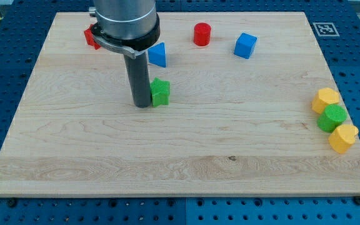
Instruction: Move the green star near to the yellow hexagon
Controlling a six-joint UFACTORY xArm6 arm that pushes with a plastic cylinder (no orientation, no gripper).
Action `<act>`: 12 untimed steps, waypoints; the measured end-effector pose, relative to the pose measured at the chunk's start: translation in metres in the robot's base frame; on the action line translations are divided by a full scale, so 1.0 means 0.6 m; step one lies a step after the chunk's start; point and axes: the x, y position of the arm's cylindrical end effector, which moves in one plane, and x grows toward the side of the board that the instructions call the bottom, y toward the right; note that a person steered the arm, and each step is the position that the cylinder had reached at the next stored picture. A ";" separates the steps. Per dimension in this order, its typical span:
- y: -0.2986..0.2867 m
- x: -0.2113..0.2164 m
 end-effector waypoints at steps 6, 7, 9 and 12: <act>0.090 -0.027; 0.089 -0.030; 0.173 -0.042; 0.113 -0.053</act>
